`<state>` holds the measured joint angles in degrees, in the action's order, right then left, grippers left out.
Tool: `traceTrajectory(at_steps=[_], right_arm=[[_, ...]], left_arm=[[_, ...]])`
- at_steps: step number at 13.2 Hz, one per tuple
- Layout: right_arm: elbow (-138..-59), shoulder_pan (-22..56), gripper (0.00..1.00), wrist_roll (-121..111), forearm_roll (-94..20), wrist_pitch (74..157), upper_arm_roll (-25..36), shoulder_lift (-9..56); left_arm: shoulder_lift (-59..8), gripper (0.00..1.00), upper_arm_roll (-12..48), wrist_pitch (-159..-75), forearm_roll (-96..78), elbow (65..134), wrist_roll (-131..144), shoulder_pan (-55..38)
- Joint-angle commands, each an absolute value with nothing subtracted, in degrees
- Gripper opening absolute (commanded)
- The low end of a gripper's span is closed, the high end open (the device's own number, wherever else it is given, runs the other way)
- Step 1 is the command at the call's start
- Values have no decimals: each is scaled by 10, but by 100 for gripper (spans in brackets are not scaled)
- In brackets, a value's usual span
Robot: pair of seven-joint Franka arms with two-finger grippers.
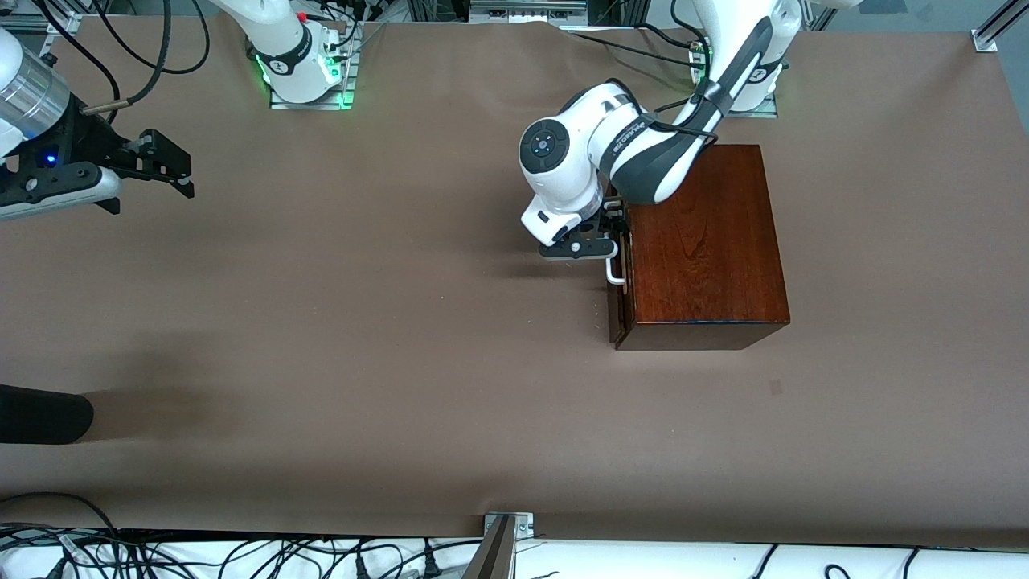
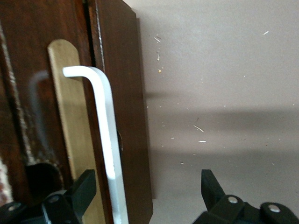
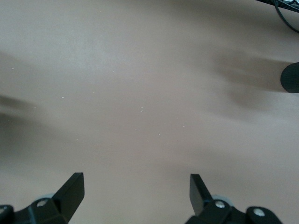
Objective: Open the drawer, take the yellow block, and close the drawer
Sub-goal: 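Pull the drawer open by its handle with the left gripper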
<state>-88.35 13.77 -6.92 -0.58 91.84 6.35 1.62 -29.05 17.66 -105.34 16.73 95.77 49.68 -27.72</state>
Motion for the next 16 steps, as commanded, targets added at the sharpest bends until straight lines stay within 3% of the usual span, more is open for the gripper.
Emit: traceTrajectory(at_steps=[1,5,12,16], right_arm=[[-872,134,100,-63,-6,909,61,18],[-872,134,100,-63,-6,908,60,18],[-873,134,100,-66,-4,885,61,18],[-874,134,100,-67,-1,877,61,18]], left_arm=[[-301,100,177,-1064,192,960,521,-288],[-315,100,177,-1077,208,959,541,-301],[-339,100,178,-1174,197,946,551,-321],[-386,100,181,-1183,162,868,551,-338]])
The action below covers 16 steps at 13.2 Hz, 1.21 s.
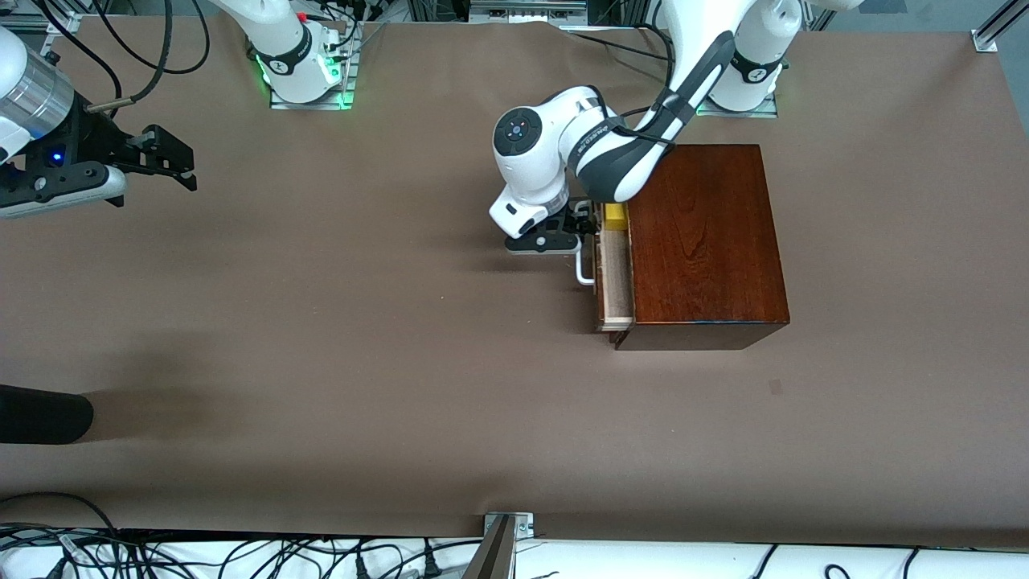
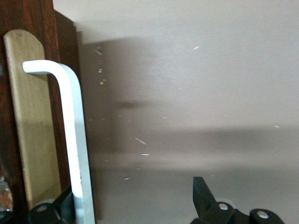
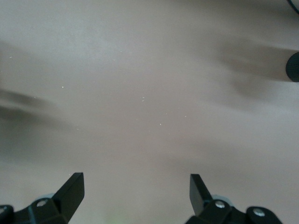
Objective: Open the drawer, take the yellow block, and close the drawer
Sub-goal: 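Pull the drawer open by its handle with the left gripper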
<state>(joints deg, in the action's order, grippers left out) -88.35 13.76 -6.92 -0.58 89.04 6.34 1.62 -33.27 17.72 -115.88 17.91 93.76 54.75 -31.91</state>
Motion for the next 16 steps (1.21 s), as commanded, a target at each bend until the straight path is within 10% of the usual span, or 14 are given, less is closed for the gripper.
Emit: traceTrajectory(at_steps=[1,11,16], right_arm=[[-874,134,100,-67,-1,876,61,18],[-875,134,100,-70,0,876,69,18],[-875,134,100,-68,0,876,69,18]], left_arm=[[-392,100,181,-1183,161,855,550,-341],[-382,100,183,-1175,130,825,547,-350],[-324,100,182,-1045,132,793,527,-343]])
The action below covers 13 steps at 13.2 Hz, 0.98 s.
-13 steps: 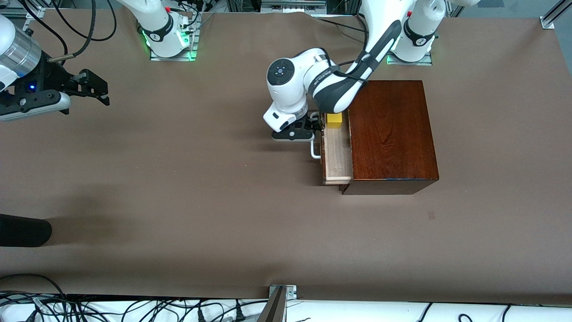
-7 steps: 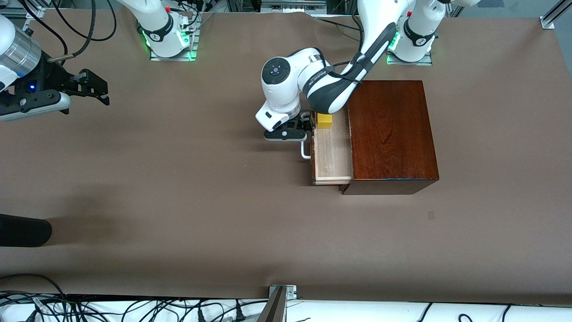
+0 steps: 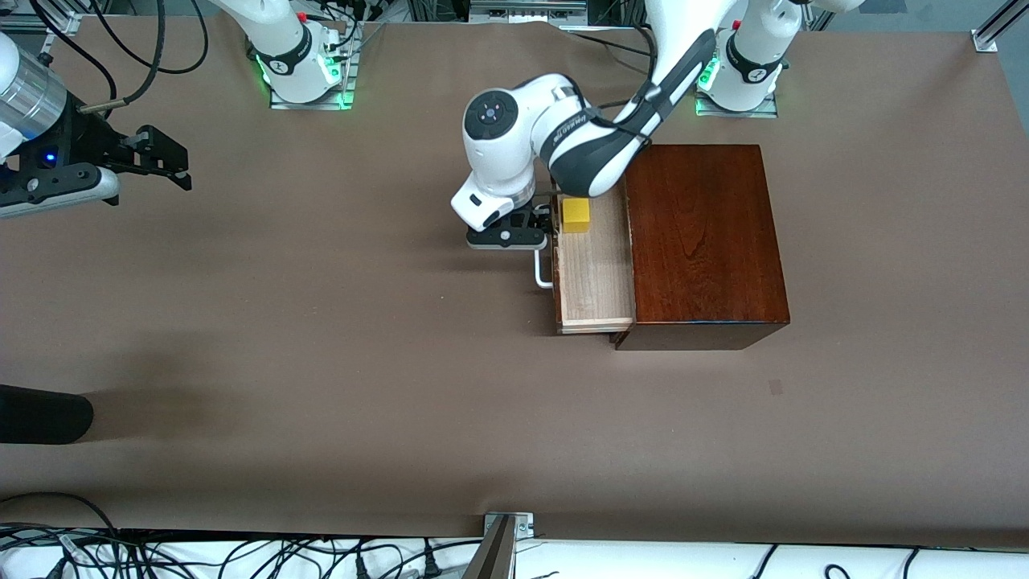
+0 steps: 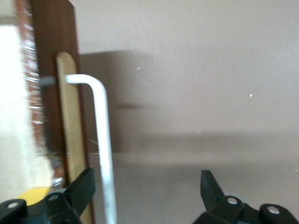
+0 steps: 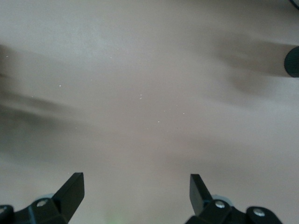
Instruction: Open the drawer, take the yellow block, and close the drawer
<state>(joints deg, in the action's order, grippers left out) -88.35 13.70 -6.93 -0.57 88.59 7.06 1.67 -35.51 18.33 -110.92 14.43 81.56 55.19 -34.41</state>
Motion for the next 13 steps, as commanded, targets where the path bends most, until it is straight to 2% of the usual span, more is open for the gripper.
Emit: traceTrajectory(at_steps=[1,8,13], right_arm=[[-875,134,100,-68,0,876,69,18],[-875,139,100,-73,-11,886,63,20],[-878,173,100,-79,-34,867,26,52]], left_arm=[[-309,100,182,-1002,132,777,496,-338],[-175,100,181,-858,129,773,281,-192],[-137,100,167,-844,43,781,33,-41]])
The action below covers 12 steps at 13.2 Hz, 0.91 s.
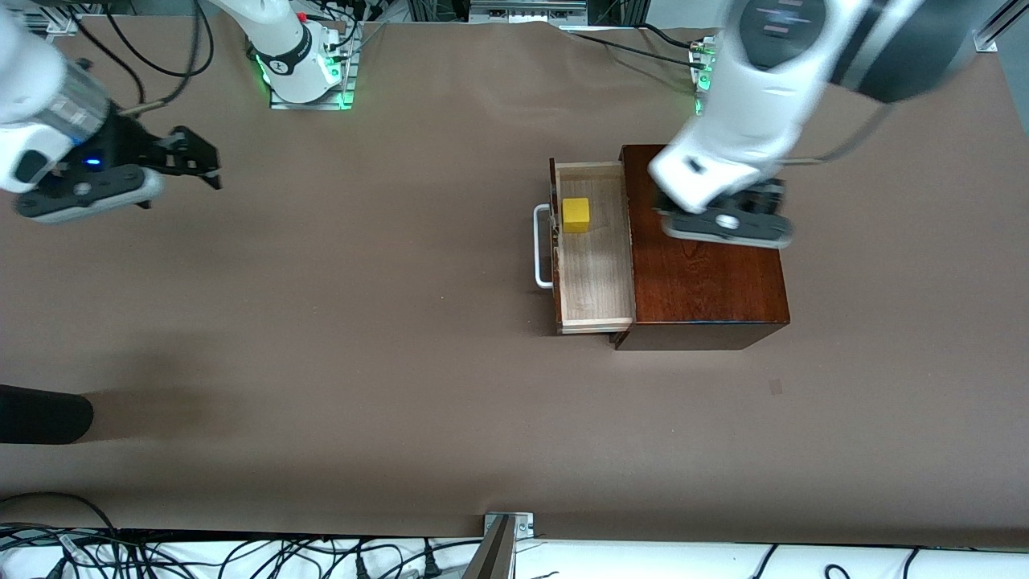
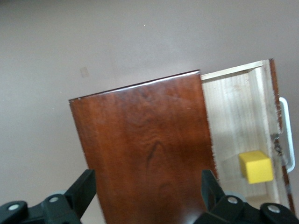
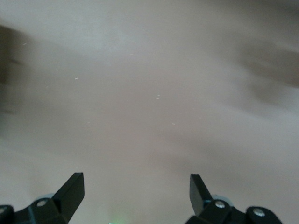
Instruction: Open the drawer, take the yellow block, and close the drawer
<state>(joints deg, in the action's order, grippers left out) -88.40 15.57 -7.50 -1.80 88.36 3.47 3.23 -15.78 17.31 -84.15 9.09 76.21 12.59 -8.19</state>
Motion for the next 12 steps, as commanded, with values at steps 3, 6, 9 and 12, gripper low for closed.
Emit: traceTrajectory(at_steps=[3,6,9,12], right_arm=[[-875,236,100,-110,-35,853,12,69],[-873,324,100,-178,-34,884,1,102],[-858,429,100,-226,-26,1002,1,161],[-753,499,100,-252,-12,1051,1,283]], left_arm=[[-46,100,50,-883,4,880,-4,-60],[43,100,6,-1007,-12,1002,4,-59],[41,100,8,-1011,-8,1005,4,-54],[27,100,12,-987,-5,981,4,-53]])
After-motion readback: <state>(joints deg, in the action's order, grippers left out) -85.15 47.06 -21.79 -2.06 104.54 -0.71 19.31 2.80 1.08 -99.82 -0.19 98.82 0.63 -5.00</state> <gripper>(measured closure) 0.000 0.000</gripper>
